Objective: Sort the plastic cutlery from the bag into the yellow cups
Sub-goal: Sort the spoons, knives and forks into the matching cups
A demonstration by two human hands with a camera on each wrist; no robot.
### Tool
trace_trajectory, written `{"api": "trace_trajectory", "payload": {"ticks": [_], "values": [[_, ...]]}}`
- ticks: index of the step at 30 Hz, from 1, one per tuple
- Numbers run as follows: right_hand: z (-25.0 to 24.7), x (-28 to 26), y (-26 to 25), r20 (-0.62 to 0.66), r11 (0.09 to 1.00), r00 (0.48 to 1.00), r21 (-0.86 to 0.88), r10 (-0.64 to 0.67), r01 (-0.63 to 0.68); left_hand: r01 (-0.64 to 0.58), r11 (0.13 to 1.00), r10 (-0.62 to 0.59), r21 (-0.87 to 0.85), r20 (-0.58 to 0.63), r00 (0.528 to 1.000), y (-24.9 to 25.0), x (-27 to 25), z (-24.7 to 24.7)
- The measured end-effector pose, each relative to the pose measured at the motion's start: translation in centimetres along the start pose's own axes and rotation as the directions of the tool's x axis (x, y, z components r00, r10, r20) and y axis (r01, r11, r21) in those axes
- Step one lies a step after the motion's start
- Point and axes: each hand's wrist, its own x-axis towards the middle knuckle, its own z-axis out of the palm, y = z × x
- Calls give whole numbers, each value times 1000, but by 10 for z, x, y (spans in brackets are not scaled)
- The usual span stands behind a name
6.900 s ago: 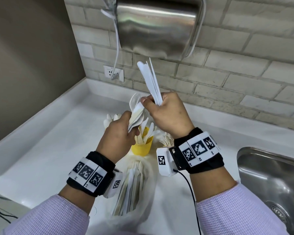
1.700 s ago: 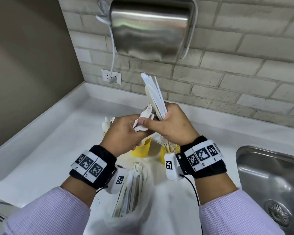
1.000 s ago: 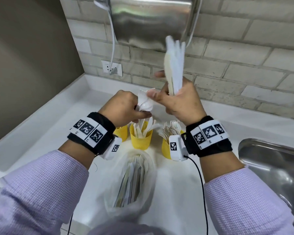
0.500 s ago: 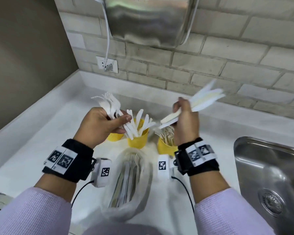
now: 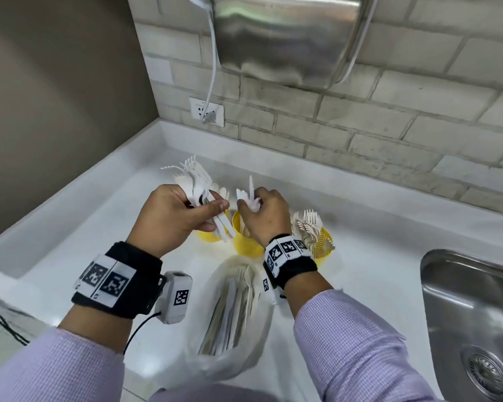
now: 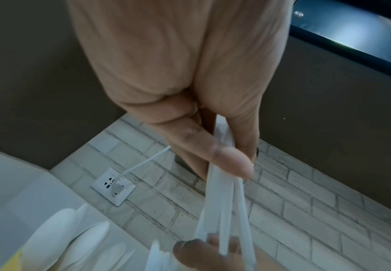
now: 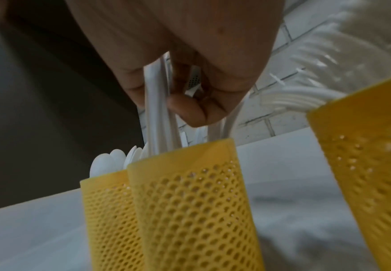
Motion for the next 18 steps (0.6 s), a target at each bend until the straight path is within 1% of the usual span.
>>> {"api": "trace_trajectory", "payload": {"ticks": [3, 6, 7, 8, 9, 10, 11, 12, 13, 14, 15, 16, 18], "values": [[-12, -3, -5, -16, 995, 996, -61, -83, 82, 7, 999, -7, 46, 0, 1000, -3, 3, 5], [-34, -8, -20, -142, 991, 981, -40, -133, 128, 27, 997, -28, 75, 19, 999, -2, 6, 12], [-43, -10, -26, -166, 990, 976, 16, -138, 142, 27, 997, -30, 75, 39, 999, -1, 6, 14], [-53, -13, -31, -145, 981, 980, 115, -137, 154, 20, 996, -25, 84, 58, 998, 2, 7, 17], [-62, -15, -35, -67, 962, 988, 228, -138, 150, 11, 995, -19, 96, 76, 997, 5, 7, 20], [-71, -18, -37, 55, 940, 986, 312, -160, 135, -2, 993, -10, 117, 98, 995, 8, 8, 22], [-77, -21, -38, 187, 933, 962, 335, -200, 129, -19, 990, 1, 138, 133, 991, 11, 9, 25], [-81, -23, -39, 297, 938, 925, 317, -236, 137, -41, 985, 10, 168, 181, 983, 15, 10, 29], [-82, -24, -38, 358, 944, 898, 293, -257, 154, -55, 980, 9, 189, 235, 972, 19, 11, 34], [-83, -26, -38, 363, 939, 891, 303, -271, 162, -62, 974, -2, 219, 283, 959, 22, 13, 41], [-82, -26, -38, 329, 924, 903, 350, -275, 153, -76, 966, -5, 247, 310, 951, 25, 13, 47], [-83, -27, -39, 285, 888, 917, 441, -278, 132, -105, 955, 11, 278, 319, 948, 27, 13, 53], [-85, -28, -38, 189, 781, 951, 619, -247, 80, -165, 939, 64, 301, 319, 946, 32, 13, 63]]}}
